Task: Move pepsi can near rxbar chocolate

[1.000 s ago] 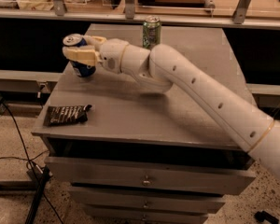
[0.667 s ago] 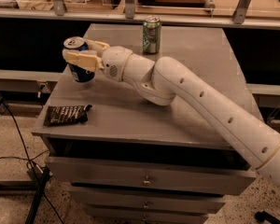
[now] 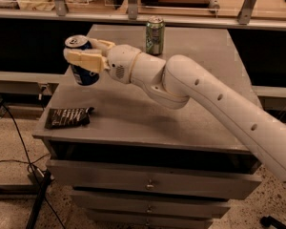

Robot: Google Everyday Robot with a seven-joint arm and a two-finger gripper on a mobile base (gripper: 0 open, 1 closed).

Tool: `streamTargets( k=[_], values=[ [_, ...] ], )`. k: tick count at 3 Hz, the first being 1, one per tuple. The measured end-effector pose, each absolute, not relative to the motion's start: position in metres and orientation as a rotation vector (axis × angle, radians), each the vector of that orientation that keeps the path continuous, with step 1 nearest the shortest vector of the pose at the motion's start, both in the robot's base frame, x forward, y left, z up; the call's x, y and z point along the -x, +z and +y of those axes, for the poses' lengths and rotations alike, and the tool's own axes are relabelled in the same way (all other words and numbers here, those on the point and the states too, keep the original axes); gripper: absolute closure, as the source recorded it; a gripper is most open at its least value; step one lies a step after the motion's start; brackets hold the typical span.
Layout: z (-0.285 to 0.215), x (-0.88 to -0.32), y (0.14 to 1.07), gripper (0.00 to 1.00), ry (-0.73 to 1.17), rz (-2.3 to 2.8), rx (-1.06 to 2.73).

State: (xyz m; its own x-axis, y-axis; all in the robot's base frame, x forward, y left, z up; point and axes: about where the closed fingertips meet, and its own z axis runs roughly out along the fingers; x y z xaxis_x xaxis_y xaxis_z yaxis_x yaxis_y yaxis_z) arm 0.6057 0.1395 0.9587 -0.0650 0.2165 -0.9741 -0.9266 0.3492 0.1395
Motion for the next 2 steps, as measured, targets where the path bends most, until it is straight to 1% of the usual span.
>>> streamTargets(
  k=[1,2],
  values=[
    [0.136,-0.589,0.955,1.0,1.118,1.342,0.728],
    [0.144,-0.57,0.944,1.0,1.173,1.367,0.706]
  ],
)
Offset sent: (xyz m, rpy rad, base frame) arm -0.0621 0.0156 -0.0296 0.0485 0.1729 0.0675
